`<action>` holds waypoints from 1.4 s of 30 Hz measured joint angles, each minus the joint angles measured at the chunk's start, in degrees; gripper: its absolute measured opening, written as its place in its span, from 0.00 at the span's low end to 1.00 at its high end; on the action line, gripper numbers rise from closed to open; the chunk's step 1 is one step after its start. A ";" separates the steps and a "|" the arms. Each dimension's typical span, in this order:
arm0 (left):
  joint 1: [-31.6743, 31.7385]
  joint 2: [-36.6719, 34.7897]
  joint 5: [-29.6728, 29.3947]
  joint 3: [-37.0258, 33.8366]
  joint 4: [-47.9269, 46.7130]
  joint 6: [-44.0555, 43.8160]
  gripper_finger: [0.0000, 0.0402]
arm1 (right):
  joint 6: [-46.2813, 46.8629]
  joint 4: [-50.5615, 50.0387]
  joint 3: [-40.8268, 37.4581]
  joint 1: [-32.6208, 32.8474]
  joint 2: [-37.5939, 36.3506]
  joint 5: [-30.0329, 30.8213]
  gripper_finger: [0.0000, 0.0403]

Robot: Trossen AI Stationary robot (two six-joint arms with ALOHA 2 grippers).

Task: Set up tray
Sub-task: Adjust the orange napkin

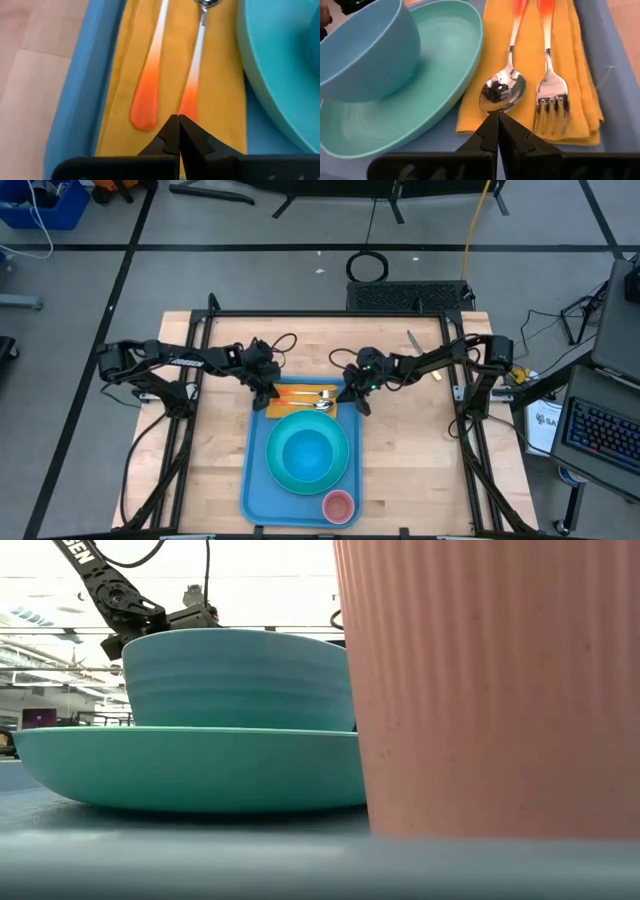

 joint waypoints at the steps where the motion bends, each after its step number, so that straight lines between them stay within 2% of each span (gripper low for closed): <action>1: 0.01 0.00 -0.36 0.01 0.00 -0.26 0.00 | 0.00 -0.20 0.21 0.20 0.01 0.52 0.00; 9: 0.01 0.00 1.49 0.01 -0.48 0.06 0.00 | 0.04 -3.22 1.95 0.32 2.58 0.75 0.00; 15: -0.07 0.01 0.80 0.04 -0.65 -0.01 0.00 | -0.21 -2.74 3.24 0.32 4.92 0.57 0.00; 25: 0.58 5.70 2.85 0.30 1.36 -0.38 0.00 | 0.20 -1.98 3.24 0.32 4.87 1.03 0.00; 42: 1.05 5.84 -0.86 0.17 3.36 -0.25 0.00 | -0.12 -1.87 3.19 0.28 4.87 3.39 0.00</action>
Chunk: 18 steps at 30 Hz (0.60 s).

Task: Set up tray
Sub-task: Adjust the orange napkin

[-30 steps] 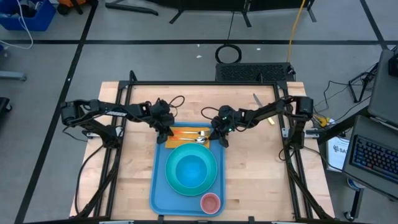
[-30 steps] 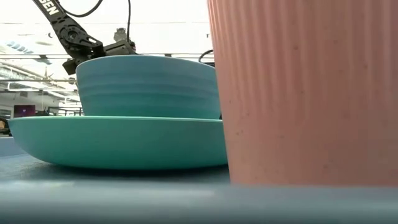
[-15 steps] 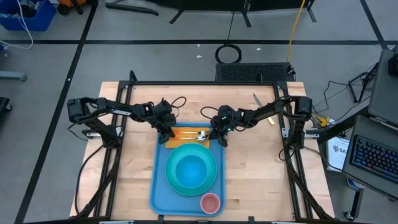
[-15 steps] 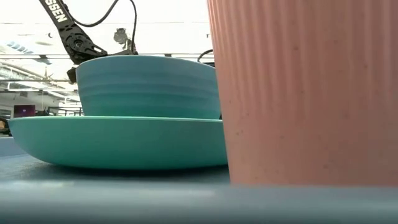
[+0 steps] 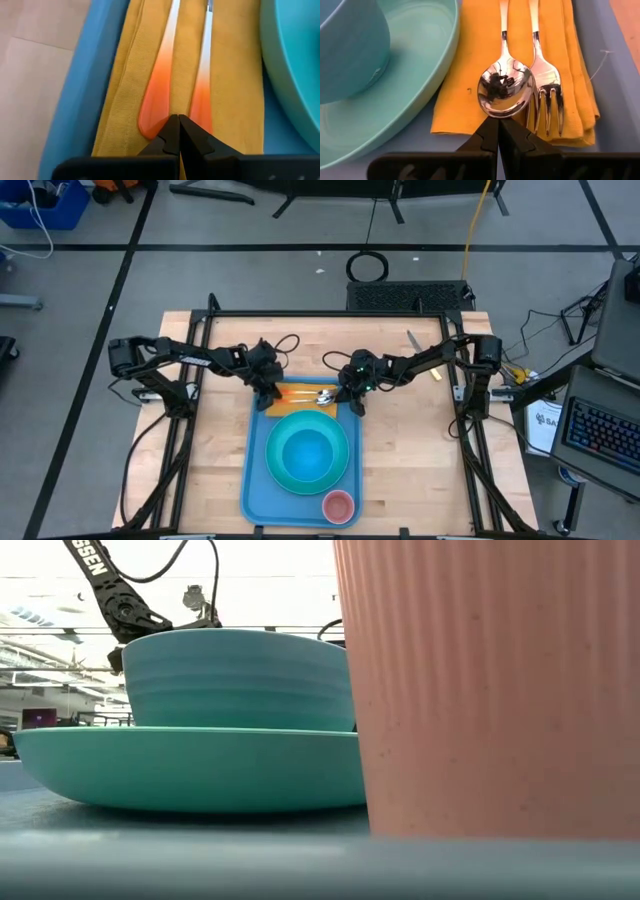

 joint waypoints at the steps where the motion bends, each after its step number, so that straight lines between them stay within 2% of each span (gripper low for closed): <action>1: 0.01 0.00 -0.45 0.00 0.11 -0.01 0.00 | -0.14 -0.02 0.00 0.00 0.00 0.00 0.00; 10: 0.03 -0.20 -3.73 0.00 0.22 -0.81 0.01 | -0.47 0.37 -0.02 0.00 0.00 0.17 0.00; 18: 0.06 -0.15 -4.29 0.08 0.14 -0.79 0.01 | -0.49 0.42 -0.02 0.00 0.00 0.37 0.00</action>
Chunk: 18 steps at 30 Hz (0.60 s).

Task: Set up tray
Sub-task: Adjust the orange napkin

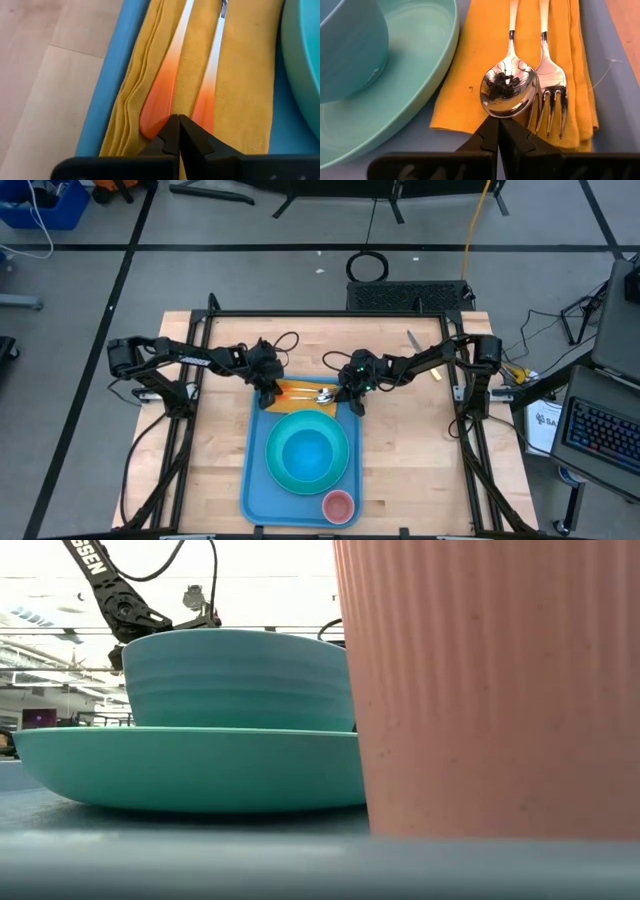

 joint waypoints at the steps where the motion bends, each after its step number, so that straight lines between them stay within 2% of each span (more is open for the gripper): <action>1: 0.00 0.00 -0.09 0.15 -0.13 0.02 0.01 | 0.00 0.04 0.00 0.00 0.00 0.02 0.00; 5: -0.13 0.07 -1.11 0.94 -0.33 0.20 0.02 | -0.22 0.44 -0.02 0.00 0.00 0.04 0.00; 11: -0.20 0.07 -5.98 1.53 -0.51 0.22 0.01 | -0.44 0.44 -0.02 0.00 0.00 0.04 0.00; 18: -0.96 0.07 -4.09 1.51 -0.73 0.17 0.01 | -0.66 0.44 -0.02 0.00 0.00 0.04 0.00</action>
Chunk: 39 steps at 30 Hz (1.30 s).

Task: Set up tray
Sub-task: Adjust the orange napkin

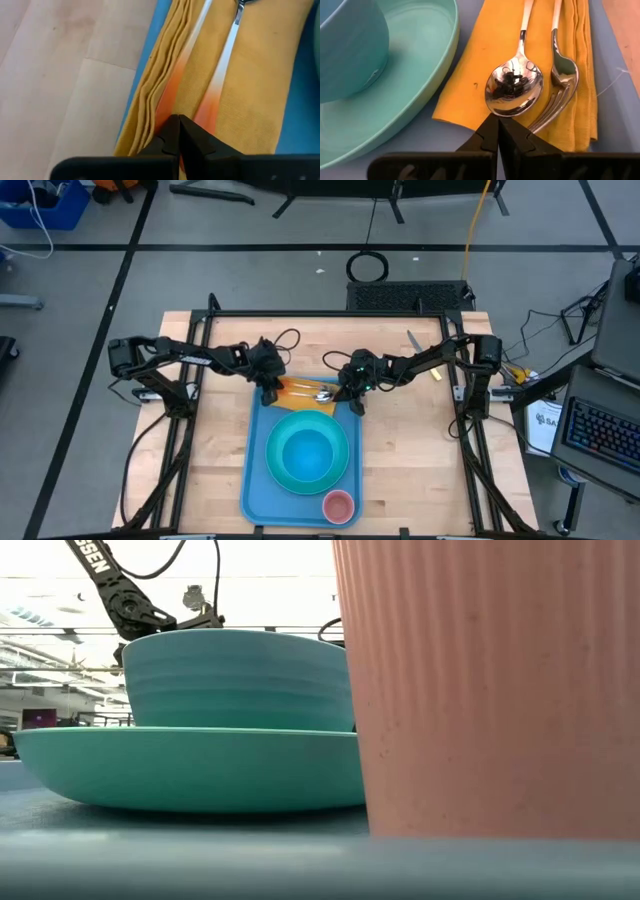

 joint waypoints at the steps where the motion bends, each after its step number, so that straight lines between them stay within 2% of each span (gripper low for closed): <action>1: -0.14 0.00 0.16 0.01 -0.14 -0.44 0.01 | -0.05 -0.01 0.00 0.00 0.00 0.00 0.00; 16: -1.61 0.07 8.91 -0.02 -3.67 -5.96 0.01 | -0.42 -1.13 0.00 0.07 0.00 -1.80 0.00; 24: -1.86 0.07 8.04 -0.02 -3.10 -6.20 0.04 | -0.98 -1.53 0.00 0.09 0.00 -2.04 0.00; 28: -1.84 0.07 8.36 -0.02 -3.16 -6.27 0.01 | -1.34 -0.94 -0.02 0.38 0.00 -6.42 0.00; 34: -1.86 0.07 8.20 -0.02 -2.92 -6.64 0.04 | -1.00 0.00 0.00 1.31 -0.04 -6.51 0.00; 39: -1.86 0.07 8.09 -0.07 -1.57 -6.70 0.01 | -0.88 -0.63 0.70 2.34 -0.04 -6.14 0.00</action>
